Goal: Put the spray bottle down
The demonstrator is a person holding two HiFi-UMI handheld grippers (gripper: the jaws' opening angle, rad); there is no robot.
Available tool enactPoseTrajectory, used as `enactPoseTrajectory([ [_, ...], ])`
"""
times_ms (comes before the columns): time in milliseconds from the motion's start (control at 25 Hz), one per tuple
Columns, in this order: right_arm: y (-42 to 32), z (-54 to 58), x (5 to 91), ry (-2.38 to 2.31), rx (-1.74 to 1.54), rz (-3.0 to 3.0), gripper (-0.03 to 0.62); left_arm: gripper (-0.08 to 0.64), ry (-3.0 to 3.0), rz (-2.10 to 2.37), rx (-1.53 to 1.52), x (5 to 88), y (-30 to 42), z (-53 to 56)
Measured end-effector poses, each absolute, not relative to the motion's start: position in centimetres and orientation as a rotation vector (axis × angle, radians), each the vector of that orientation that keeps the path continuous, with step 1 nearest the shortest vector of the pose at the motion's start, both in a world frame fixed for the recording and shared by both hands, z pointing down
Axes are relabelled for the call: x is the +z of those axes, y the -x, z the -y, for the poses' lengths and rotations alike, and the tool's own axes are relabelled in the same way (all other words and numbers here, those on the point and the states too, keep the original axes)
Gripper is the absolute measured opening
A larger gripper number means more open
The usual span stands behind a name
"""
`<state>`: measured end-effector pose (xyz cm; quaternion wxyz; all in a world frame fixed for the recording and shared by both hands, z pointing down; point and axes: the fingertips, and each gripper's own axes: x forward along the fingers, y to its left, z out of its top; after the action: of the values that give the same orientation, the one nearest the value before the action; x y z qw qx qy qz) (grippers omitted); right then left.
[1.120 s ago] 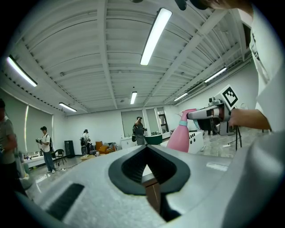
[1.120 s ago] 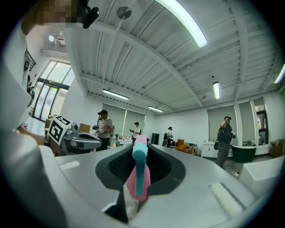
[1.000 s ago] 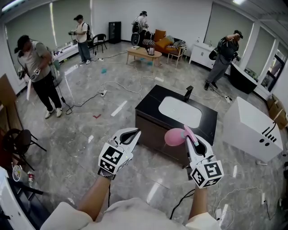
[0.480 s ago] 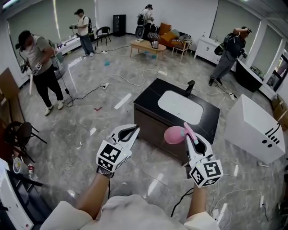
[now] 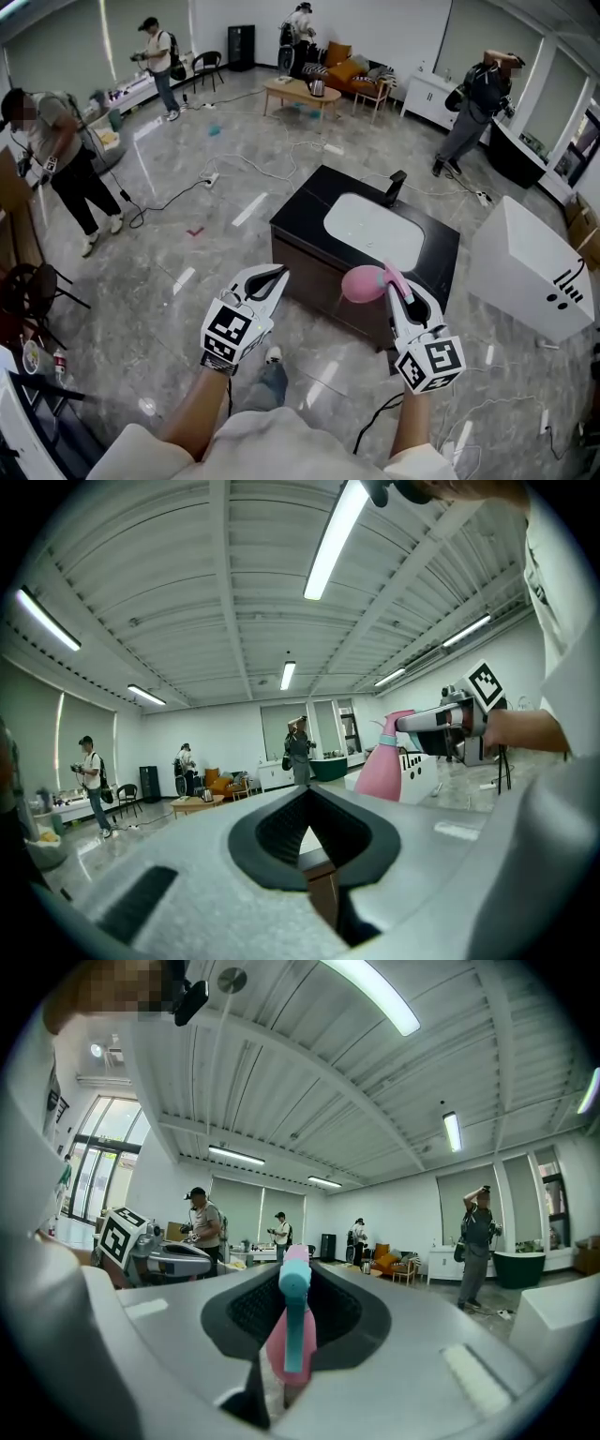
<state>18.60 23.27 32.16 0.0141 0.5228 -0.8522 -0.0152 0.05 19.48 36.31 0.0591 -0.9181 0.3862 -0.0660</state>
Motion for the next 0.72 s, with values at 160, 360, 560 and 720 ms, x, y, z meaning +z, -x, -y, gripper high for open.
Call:
enactPoseTrajectory([
  [160, -17.6, -18.4, 31.6, -1.623, -0.080, 2.655, 0.071, 0.005, 2.774, -1.161, -0.189, 35.9, 0.6, -14.3],
  [360, -16.7, -12.2, 30.3, -1.635, -0.105, 2.662, 0.071, 0.005, 2.773, -1.135, -0.188, 35.0, 1.2, -7.9],
  [560, -16.5, -6.8, 29.6, -1.659, -0.097, 2.659, 0.071, 0.005, 2.771, -1.118, -0.183, 34.1, 1.5, -2.4],
  [720, -16.1, -3.1, 29.3, -1.663, -0.095, 2.659, 0.071, 0.005, 2.776, -1.118, -0.183, 33.9, 2.0, 1.4],
])
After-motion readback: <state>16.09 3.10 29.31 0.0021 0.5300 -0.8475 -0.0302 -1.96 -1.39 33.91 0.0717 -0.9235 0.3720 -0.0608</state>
